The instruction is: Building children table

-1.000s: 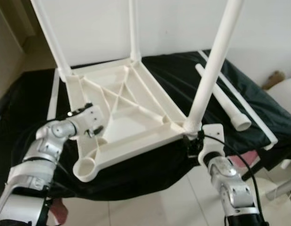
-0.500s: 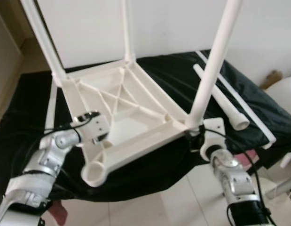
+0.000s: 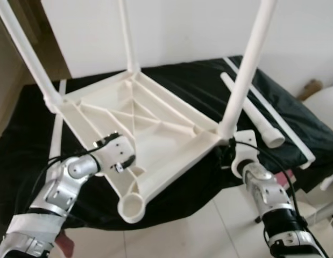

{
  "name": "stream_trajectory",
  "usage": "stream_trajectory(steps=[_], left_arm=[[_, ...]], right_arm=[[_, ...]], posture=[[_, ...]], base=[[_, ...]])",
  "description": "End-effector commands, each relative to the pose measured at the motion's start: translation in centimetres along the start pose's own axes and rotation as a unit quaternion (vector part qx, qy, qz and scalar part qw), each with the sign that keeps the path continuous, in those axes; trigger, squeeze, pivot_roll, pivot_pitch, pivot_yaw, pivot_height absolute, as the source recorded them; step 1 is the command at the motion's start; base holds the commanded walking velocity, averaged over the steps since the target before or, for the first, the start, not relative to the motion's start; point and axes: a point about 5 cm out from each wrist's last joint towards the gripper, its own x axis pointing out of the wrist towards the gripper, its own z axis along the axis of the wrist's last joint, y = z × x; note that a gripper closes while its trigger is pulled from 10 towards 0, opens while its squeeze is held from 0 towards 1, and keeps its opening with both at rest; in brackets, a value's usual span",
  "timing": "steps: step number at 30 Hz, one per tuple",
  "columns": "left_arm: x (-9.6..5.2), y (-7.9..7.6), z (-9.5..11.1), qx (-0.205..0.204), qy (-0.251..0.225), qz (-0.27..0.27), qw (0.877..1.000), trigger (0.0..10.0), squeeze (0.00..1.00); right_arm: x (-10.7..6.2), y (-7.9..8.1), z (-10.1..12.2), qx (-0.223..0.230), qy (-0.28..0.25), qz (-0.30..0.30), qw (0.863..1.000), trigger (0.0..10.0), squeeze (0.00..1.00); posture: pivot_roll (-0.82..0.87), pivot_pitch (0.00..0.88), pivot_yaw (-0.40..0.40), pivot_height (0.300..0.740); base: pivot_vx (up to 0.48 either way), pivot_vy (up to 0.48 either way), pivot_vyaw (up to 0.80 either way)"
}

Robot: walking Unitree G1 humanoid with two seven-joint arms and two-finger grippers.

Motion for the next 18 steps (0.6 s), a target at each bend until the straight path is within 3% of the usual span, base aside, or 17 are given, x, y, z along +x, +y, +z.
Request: stream_trajectory(steps=[1,5,10,18], left_arm=[[0.1,-2.5,0.7,-0.001,-0.014,-0.174,0.985,10.0,0.0],[0.5,-4.3,2.5,-0.015,-0.045,-0.209,0.977,10.0,0.0],[0.7,-5.4,4.5,-0.028,-0.081,-0.227,0.97,10.0,0.0],[0.8,-5.3,5.8,-0.039,-0.098,-0.232,0.967,10.0,0.0]], right_arm=[[0.5,1.0,0.0,0.004,0.0,0.023,1.0,10.0,0.0],[2.0,2.4,1.0,0.002,-0.005,0.058,0.998,10.0,0.0],[2.9,3.6,2.0,-0.003,-0.011,0.084,0.996,10.0,0.0],[3.4,4.1,2.7,-0.011,-0.022,0.098,0.995,10.0,0.0]], posture=[[0.03,0.0,0.022,0.74],[0.04,0.0,0.013,0.74],[0.05,0.0,0.006,0.74],[0.06,0.0,0.0,0.74]], base=[[0.0,0.0,0.0],[0.0,0.0,0.0],[0.0,0.0,0.0],[0.0,0.0,0.0]])
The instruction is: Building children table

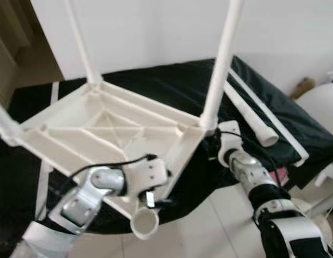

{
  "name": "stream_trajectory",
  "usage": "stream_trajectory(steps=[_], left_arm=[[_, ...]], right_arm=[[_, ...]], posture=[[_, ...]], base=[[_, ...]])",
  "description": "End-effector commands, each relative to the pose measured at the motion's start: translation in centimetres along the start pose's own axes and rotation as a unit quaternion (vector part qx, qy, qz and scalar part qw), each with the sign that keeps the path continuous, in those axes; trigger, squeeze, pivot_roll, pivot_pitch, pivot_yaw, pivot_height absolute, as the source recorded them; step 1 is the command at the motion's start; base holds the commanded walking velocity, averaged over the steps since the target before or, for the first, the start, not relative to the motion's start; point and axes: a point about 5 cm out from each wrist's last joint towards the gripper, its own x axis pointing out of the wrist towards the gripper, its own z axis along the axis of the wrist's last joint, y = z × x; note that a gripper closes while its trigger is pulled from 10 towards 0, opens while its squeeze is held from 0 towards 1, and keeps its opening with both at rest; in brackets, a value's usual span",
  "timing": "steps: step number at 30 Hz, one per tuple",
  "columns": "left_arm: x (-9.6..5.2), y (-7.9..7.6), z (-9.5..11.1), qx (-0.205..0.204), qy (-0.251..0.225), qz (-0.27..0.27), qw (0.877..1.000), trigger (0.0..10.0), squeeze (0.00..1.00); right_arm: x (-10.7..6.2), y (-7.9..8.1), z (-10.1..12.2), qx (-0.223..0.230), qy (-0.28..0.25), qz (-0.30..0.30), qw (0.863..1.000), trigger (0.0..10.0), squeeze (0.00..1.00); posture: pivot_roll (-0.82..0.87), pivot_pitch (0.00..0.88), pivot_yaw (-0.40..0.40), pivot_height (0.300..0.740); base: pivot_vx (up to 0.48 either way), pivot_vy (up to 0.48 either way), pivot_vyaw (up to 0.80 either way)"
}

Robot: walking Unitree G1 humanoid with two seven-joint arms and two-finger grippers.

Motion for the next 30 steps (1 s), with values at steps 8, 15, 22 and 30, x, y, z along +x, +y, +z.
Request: stream_trajectory(steps=[8,15,22,30], left_arm=[[-1.5,4.4,1.7,0.02,-0.039,0.172,0.984,10.0,0.0],[-4.0,5.6,1.9,0.007,-0.061,0.213,0.975,10.0,0.0],[-7.9,5.3,-1.4,-0.014,0.006,0.203,0.979,10.0,0.0],[-10.3,4.3,-3.7,-0.053,0.063,0.151,0.985,10.0,0.0]], right_arm=[[0.0,-0.5,0.3,-0.01,-0.021,-0.002,1.0,10.0,0.0],[-0.6,-1.8,-0.3,0.002,-0.025,-0.027,0.999,10.0,0.0],[-2.1,-4.0,-2.4,0.003,-0.008,-0.053,0.999,10.0,0.0],[-2.4,-4.5,-2.4,0.003,-0.009,-0.061,0.998,10.0,0.0]], posture=[[0.06,0.0,0.005,0.74],[0.06,0.0,0.012,0.74],[0.06,0.0,0.023,0.74],[0.06,0.0,0.028,0.74]], base=[[0.0,0.0,0.0],[0.0,0.0,0.0],[0.0,0.0,0.0],[0.0,0.0,0.0]])
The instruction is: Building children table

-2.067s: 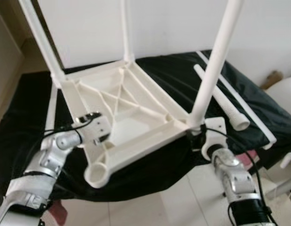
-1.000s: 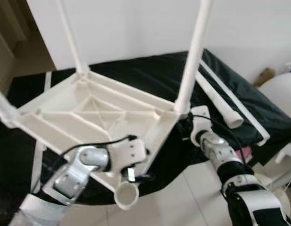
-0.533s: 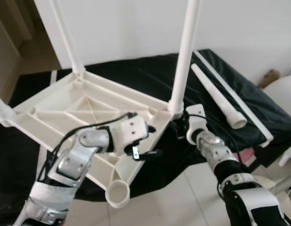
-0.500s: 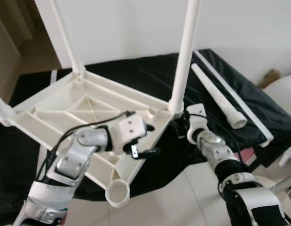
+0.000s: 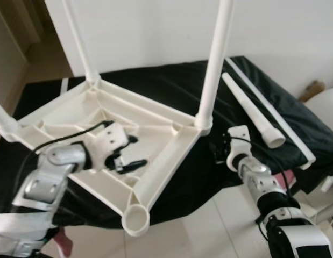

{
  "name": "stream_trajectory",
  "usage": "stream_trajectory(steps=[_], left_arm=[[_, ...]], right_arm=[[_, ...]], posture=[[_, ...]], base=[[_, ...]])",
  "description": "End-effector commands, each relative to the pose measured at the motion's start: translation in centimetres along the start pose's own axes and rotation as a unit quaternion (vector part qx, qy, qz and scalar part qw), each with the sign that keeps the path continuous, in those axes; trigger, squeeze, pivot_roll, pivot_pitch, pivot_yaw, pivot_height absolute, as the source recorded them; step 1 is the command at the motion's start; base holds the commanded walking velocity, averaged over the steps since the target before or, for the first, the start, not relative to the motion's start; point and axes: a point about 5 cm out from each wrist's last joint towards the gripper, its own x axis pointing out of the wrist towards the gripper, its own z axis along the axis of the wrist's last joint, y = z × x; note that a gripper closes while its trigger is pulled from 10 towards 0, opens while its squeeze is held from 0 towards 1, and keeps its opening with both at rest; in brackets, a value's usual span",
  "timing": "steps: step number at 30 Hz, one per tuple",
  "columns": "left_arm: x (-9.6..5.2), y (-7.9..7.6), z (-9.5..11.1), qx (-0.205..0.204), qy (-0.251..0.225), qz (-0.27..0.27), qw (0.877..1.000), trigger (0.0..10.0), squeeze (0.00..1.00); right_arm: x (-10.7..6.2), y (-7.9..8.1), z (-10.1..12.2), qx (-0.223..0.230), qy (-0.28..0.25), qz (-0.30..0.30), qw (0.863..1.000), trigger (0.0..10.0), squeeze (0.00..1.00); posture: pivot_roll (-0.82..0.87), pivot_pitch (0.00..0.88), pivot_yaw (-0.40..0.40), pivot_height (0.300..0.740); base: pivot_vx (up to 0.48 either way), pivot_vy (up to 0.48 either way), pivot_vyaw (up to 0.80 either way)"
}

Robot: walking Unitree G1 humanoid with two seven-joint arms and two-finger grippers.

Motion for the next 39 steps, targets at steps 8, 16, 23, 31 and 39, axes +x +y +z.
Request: stream_trajectory(steps=[8,16,23,31,39], left_arm=[[-1.3,-1.3,-2.1,-0.019,0.054,-0.063,0.996,10.0,0.0],[-1.7,-1.7,-2.9,-0.021,0.077,-0.074,0.994,10.0,0.0],[-1.4,-0.8,-4.1,0.005,0.134,-0.042,0.99,10.0,0.0],[0.1,-0.2,-5.1,0.046,0.174,-0.02,0.984,10.0,0.0],[1.3,0.3,-5.6,0.055,0.203,-0.013,0.978,10.0,0.0]], right_arm=[[-0.3,-0.3,-0.5,0.006,0.005,-0.003,1.0,10.0,0.0],[-0.3,-0.6,-0.3,0.004,0.003,-0.003,1.0,10.0,0.0],[-0.1,-0.5,0.2,0.002,-0.002,0.0,1.0,10.0,0.0],[0.0,0.0,0.3,0.003,-0.005,0.006,1.0,10.0,0.0],[-0.1,0.4,-0.1,0.005,-0.004,0.01,1.0,10.0,0.0]], posture=[[0.06,0.0,0.026,0.74],[0.06,0.0,0.018,0.74],[0.07,0.0,0.014,0.74],[0.06,0.0,0.017,0.74],[0.05,0.0,0.028,0.74]], base=[[0.0,0.0,0.0],[0.0,0.0,0.0],[0.0,0.0,0.0],[0.0,0.0,0.0],[0.0,0.0,0.0]])
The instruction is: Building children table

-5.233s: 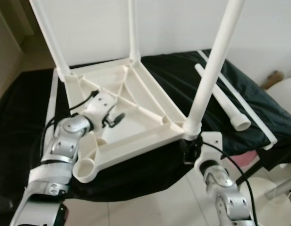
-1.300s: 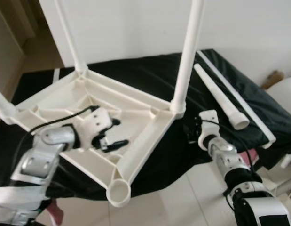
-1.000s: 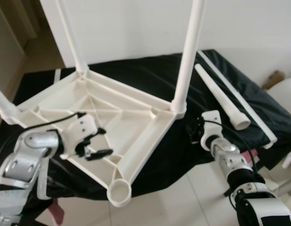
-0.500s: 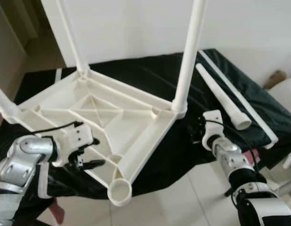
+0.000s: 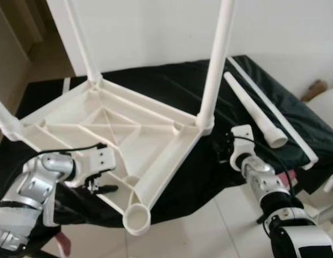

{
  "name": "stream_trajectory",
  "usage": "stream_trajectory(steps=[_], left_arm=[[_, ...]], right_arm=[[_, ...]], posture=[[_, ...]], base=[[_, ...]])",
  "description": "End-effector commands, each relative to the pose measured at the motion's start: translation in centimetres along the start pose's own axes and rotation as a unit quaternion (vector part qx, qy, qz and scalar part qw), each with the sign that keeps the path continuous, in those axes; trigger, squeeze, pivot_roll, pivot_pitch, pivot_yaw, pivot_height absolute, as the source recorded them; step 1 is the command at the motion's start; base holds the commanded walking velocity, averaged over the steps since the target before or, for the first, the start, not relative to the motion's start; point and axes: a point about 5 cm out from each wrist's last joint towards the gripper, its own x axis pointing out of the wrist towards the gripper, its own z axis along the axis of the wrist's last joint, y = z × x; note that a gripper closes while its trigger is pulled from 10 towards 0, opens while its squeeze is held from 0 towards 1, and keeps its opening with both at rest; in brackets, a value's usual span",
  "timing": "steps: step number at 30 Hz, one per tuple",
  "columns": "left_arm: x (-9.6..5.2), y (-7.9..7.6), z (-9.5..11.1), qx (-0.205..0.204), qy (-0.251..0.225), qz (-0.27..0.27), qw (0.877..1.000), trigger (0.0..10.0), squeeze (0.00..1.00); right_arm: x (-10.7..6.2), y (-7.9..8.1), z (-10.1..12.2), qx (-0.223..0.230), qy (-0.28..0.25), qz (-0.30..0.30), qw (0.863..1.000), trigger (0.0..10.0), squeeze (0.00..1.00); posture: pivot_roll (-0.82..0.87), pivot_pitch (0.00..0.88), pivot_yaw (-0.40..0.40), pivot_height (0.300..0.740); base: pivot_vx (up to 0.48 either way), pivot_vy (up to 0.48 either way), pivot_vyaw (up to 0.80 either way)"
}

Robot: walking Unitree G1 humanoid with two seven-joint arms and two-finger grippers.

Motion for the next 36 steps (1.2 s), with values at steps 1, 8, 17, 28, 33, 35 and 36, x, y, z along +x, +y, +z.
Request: stream_trajectory(steps=[1,8,17,28,33,35,36], left_arm=[[0.5,0.6,-0.6,0.0,0.021,0.083,0.996,10.0,0.0],[3.3,0.8,0.6,-0.137,-0.017,0.078,0.987,10.0,0.0],[5.2,2.2,2.8,-0.276,-0.072,0.128,0.95,10.0,0.0],[7.0,1.3,4.2,-0.301,-0.069,0.152,0.939,10.0,0.0],[5.5,0.4,6.9,-0.242,-0.177,0.087,0.95,10.0,0.0],[5.5,0.4,6.9,-0.242,-0.177,0.087,0.95,10.0,0.0],[4.8,-0.1,7.6,-0.218,-0.212,0.062,0.951,10.0,0.0]], right_arm=[[-0.2,0.1,-0.5,0.006,0.007,0.001,1.0,10.0,0.0],[-0.2,0.3,-0.6,0.008,0.007,-0.003,1.0,10.0,0.0],[-0.3,0.5,-0.7,0.014,0.004,-0.007,1.0,10.0,0.0],[-0.1,0.8,-0.2,0.02,-0.005,-0.005,1.0,10.0,0.0],[-0.1,1.0,0.7,0.025,-0.036,0.0,0.999,10.0,0.0],[-0.1,1.0,0.7,0.025,-0.036,0.0,0.999,10.0,0.0],[-0.2,0.9,1.1,0.025,-0.053,-0.004,0.998,10.0,0.0]], posture=[[0.05,0.0,0.028,0.74],[0.03,0.0,0.044,0.74],[0.03,0.0,0.058,0.74],[0.03,0.0,0.057,0.74],[0.03,0.0,0.055,0.74],[0.03,0.0,0.055,0.74],[0.03,0.0,0.056,0.74]], base=[[0.0,0.0,0.0],[0.0,0.0,0.0],[0.0,0.0,0.0],[0.0,0.0,0.0],[0.0,0.0,0.0],[0.0,0.0,0.0],[0.0,0.0,0.0]])
